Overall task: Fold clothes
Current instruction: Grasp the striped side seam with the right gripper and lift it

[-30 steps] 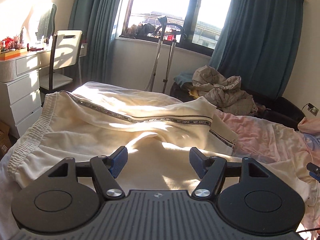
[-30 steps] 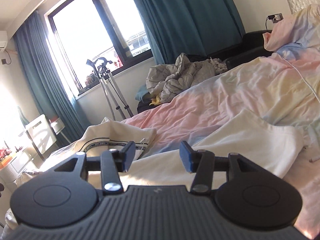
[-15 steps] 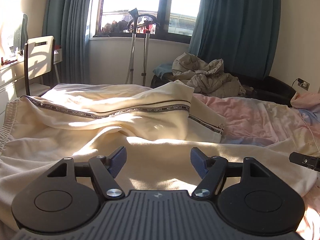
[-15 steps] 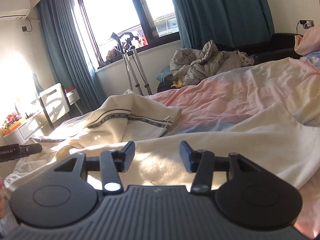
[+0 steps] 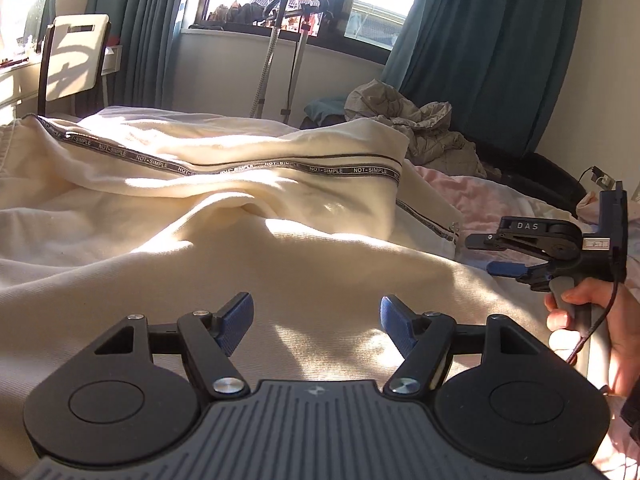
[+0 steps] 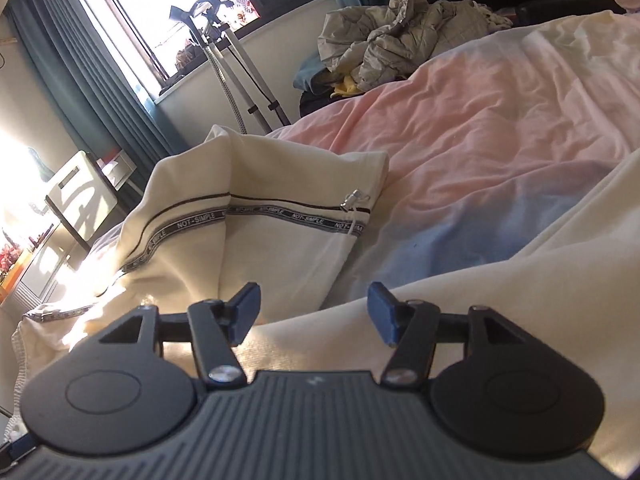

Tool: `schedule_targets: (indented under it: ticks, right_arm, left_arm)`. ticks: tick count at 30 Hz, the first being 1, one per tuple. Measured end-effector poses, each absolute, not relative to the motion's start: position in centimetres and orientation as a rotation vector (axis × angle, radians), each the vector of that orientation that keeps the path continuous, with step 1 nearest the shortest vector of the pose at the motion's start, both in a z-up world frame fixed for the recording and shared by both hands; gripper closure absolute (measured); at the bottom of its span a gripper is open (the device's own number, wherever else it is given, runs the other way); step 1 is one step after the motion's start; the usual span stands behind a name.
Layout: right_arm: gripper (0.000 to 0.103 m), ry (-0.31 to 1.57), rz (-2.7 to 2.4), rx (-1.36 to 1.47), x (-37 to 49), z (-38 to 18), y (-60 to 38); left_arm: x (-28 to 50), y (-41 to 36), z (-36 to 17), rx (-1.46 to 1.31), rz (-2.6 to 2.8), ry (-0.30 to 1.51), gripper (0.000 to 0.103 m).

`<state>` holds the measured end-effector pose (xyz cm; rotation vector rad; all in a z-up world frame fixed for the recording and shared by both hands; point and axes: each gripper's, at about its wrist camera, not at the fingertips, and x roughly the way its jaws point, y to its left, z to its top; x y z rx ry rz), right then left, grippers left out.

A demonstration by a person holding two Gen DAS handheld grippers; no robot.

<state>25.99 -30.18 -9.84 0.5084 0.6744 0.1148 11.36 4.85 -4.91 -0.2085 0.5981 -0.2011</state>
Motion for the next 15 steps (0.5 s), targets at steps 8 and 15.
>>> schedule_targets:
  ticks: [8, 15]
  right_arm:
    - [0.042, 0.803, 0.133, 0.54, 31.8, -13.8, -28.1]
    - [0.093, 0.602, 0.089, 0.528, 30.0, -10.6, -28.9]
  left_arm:
    - [12.7, 5.1, -6.6, -0.25, -0.248, 0.634, 0.029]
    - [12.4, 5.8, -6.4, -0.303, -0.254, 0.617, 0.03]
